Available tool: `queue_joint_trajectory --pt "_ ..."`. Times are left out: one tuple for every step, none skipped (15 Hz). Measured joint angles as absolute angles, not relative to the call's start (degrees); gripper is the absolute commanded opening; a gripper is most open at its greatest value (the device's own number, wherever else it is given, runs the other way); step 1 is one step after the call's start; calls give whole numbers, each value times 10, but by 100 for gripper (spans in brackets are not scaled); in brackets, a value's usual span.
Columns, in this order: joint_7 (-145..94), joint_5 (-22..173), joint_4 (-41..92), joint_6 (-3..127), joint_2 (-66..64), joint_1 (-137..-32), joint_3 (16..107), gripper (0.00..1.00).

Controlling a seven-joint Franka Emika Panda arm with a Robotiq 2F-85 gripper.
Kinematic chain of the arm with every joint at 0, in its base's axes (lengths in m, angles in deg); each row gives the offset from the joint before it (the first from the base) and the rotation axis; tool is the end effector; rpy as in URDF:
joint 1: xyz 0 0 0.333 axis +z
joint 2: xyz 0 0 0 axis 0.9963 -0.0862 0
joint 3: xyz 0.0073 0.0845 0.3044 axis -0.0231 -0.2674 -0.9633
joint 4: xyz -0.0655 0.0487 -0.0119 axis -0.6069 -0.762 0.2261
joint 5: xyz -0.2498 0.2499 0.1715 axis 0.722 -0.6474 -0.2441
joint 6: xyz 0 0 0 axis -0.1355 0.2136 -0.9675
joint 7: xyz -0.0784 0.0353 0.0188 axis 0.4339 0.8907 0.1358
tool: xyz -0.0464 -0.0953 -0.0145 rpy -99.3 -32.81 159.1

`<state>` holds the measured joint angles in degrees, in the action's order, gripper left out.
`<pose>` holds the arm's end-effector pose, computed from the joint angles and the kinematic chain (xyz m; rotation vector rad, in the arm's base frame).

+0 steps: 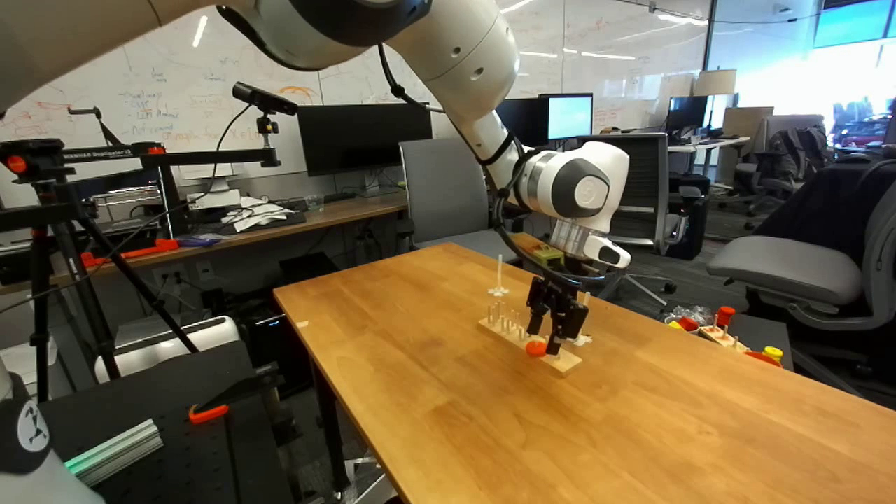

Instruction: Place the orange disk on the wooden base

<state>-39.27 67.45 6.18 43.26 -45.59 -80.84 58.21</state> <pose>0.6976 0.0485 0.0751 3.0613 -0.4805 -0.5067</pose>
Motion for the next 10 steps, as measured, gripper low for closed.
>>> queue_joint_trajectory --pt "-392 675 62 433 -451 -806 582 100" --pt "-392 675 62 433 -443 -802 582 100" --pt "-392 677 63 433 -431 -797 582 100" --pt "-391 679 66 433 -417 -790 582 100" --pt "-391 684 70 432 -399 -782 582 100" --pt "-391 692 78 431 -379 -773 582 100" --pt "-390 702 87 428 -356 -762 582 100" --pt "-389 712 97 422 -334 -752 582 100" --pt "-387 722 108 413 -311 -742 581 100" --pt "-382 728 119 405 -290 -733 580 100"
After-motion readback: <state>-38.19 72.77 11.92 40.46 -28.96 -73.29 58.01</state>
